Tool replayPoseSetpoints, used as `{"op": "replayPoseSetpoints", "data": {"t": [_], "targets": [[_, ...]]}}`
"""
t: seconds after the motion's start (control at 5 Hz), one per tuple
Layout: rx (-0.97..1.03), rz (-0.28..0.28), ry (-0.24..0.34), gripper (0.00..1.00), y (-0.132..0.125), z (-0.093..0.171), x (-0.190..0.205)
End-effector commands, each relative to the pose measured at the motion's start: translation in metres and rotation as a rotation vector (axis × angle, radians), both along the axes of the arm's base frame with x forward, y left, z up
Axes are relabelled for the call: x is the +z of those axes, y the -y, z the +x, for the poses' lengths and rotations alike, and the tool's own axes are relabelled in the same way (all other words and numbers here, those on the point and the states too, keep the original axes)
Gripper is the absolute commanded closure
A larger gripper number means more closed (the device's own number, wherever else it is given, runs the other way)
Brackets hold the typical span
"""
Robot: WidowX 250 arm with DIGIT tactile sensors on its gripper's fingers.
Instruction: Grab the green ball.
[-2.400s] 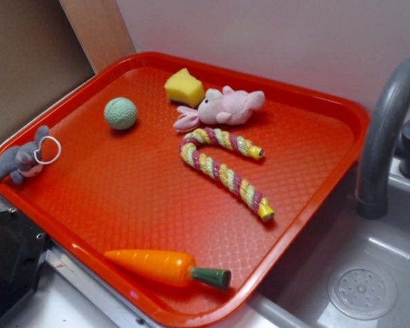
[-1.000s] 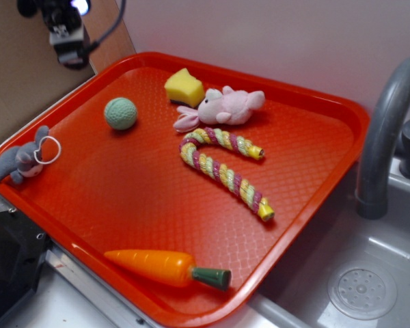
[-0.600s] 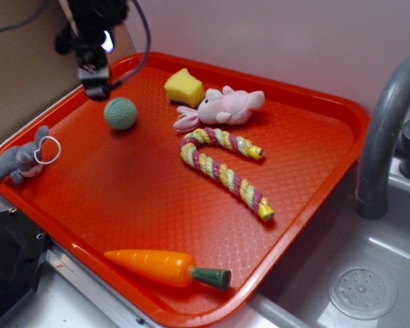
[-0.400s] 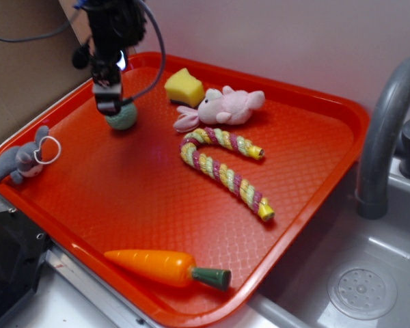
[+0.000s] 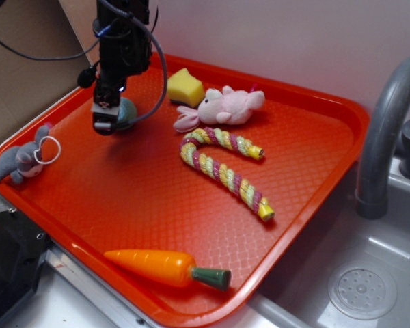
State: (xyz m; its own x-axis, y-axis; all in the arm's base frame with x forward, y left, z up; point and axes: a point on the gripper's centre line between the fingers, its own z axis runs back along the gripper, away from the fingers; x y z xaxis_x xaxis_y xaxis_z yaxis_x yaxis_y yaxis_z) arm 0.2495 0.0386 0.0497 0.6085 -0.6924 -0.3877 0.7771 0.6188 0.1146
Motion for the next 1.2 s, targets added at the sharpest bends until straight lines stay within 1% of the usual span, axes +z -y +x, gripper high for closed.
{"op": "replayPoseSetpoints", "data": {"t": [0.0, 0.2, 0.4, 0.6, 0.8, 1.0], "targets": [[0.102, -0.051, -0.013, 1.00, 0.007, -0.007, -0.023], [0.130, -0.118, 0.001, 1.00, 0.016, -0.003, -0.037], [0.129, -0.114, 0.032, 1.00, 0.019, 0.001, -0.041], [0.328, -0.127, 0.171, 1.00, 0.030, -0.002, 0.010], [0.564, -0.093, 0.356, 1.00, 0.082, -0.018, 0.058], [0.633, -0.034, 0.312, 1.00, 0.127, -0.038, 0.107]]}}
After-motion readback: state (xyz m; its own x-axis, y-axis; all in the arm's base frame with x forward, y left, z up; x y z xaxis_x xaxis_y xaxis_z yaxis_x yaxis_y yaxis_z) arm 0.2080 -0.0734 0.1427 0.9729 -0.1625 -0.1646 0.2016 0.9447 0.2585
